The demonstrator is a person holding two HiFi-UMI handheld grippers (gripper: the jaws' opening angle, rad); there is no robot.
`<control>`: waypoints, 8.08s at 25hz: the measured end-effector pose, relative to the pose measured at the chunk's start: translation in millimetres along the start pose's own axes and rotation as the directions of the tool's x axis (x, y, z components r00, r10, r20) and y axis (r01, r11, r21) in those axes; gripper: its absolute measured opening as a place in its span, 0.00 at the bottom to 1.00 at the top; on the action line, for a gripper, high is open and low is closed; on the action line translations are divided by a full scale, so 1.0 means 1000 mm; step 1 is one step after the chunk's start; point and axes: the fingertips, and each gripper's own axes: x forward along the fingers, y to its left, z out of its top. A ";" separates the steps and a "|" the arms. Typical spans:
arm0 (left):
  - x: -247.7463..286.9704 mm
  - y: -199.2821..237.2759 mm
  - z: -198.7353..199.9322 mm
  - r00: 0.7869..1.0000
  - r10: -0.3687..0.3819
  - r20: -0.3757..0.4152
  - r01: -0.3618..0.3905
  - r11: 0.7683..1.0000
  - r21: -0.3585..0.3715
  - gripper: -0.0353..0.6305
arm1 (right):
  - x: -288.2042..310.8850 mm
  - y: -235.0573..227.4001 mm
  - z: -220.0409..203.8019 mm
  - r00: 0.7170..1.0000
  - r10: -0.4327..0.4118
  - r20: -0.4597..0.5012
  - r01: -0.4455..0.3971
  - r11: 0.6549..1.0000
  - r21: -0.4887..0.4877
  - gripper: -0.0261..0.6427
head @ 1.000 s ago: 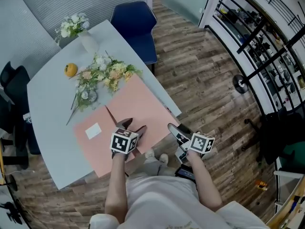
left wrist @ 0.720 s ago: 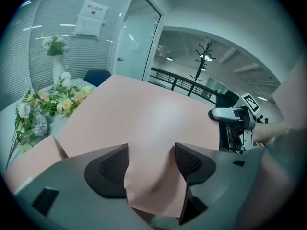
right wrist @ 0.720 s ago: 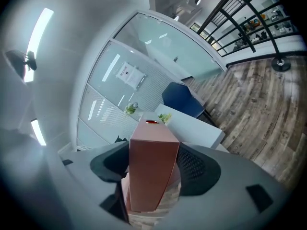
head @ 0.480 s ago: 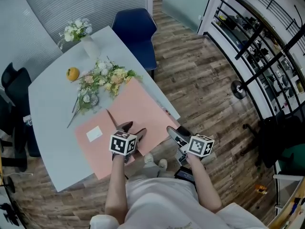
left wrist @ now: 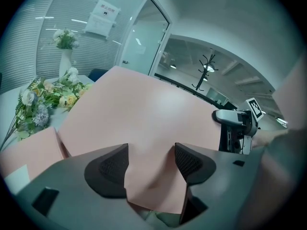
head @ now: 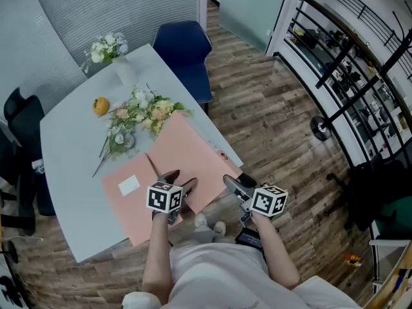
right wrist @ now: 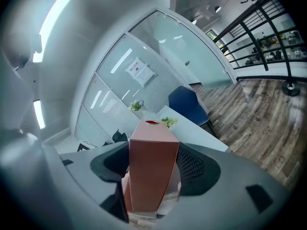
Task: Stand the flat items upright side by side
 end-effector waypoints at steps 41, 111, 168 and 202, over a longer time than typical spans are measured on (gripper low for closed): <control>-0.011 0.005 0.019 0.982 -0.079 0.173 0.123 0.957 -0.261 0.49 | 0.002 0.044 0.017 1.000 0.016 -0.017 -0.020 0.957 -0.291 0.50; -0.034 -0.028 0.018 0.891 -0.196 0.410 0.395 0.779 -0.487 0.49 | 0.000 0.096 0.003 0.999 -0.015 -0.037 -0.019 0.642 -0.766 0.49; -0.093 0.066 0.047 0.878 -0.143 0.457 0.343 0.854 -0.392 0.48 | 0.133 0.202 0.078 0.945 -0.023 -0.327 -0.217 0.705 -0.675 0.51; -0.056 0.061 0.052 0.871 -0.288 0.398 0.437 0.825 -0.359 0.49 | 0.215 0.161 0.019 0.745 -0.321 -0.584 -0.236 0.692 -0.682 0.53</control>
